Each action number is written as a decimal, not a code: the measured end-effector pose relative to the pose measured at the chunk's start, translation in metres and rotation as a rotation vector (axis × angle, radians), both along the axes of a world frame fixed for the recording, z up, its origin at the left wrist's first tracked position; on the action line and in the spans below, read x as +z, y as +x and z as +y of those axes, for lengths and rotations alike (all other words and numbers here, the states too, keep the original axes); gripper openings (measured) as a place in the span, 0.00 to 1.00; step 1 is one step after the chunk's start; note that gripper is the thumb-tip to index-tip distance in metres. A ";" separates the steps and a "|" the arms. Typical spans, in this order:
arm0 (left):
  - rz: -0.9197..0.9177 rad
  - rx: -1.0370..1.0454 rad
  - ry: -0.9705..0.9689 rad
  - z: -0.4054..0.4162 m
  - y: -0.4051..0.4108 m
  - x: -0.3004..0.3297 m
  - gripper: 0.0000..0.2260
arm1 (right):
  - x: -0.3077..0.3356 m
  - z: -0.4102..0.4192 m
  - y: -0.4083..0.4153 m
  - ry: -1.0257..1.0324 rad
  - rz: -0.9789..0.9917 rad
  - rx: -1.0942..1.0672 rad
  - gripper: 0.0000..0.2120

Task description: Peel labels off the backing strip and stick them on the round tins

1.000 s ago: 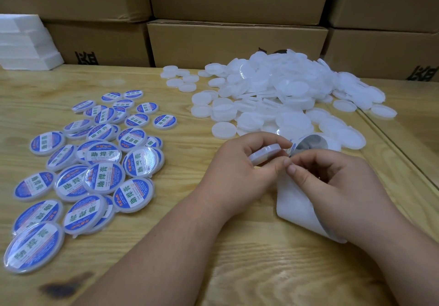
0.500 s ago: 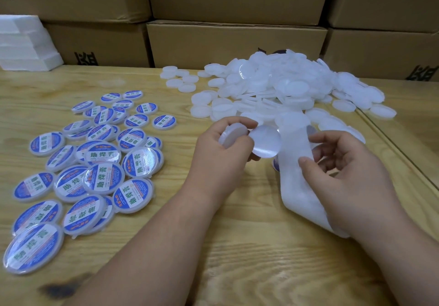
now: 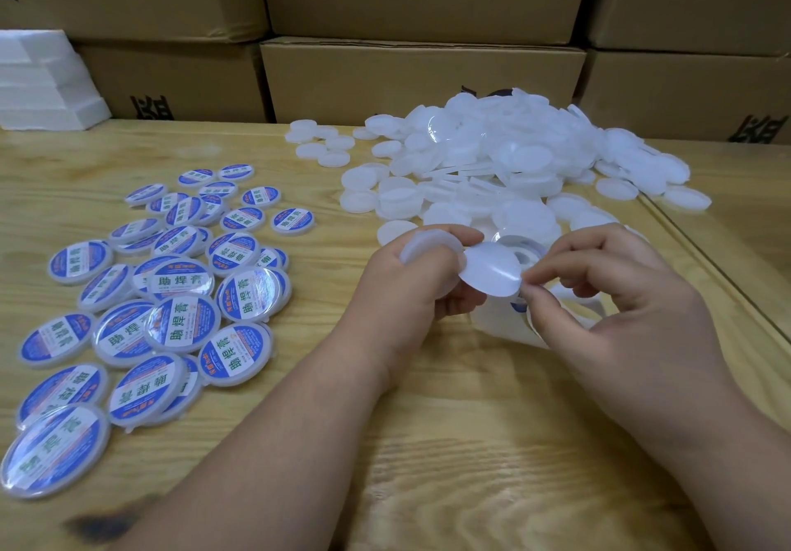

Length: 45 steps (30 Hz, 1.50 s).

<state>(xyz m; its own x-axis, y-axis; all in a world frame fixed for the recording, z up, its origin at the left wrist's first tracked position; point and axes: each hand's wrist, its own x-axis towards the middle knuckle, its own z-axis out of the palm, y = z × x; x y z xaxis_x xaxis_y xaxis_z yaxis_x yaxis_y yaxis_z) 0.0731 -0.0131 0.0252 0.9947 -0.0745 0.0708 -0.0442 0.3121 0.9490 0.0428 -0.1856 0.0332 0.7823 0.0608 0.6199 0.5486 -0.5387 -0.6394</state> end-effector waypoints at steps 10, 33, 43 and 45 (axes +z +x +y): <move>0.038 -0.035 -0.043 -0.003 0.000 -0.002 0.11 | 0.003 0.000 -0.001 -0.011 -0.006 0.012 0.12; -0.010 -0.290 -0.141 -0.007 -0.002 0.000 0.16 | 0.011 0.015 -0.005 0.621 0.449 0.153 0.12; -0.003 -0.275 -0.094 -0.009 -0.002 -0.002 0.17 | 0.011 0.015 -0.005 0.633 0.435 0.150 0.12; -0.004 -0.282 -0.096 -0.009 -0.002 -0.002 0.17 | 0.011 0.015 -0.005 0.621 0.431 0.136 0.11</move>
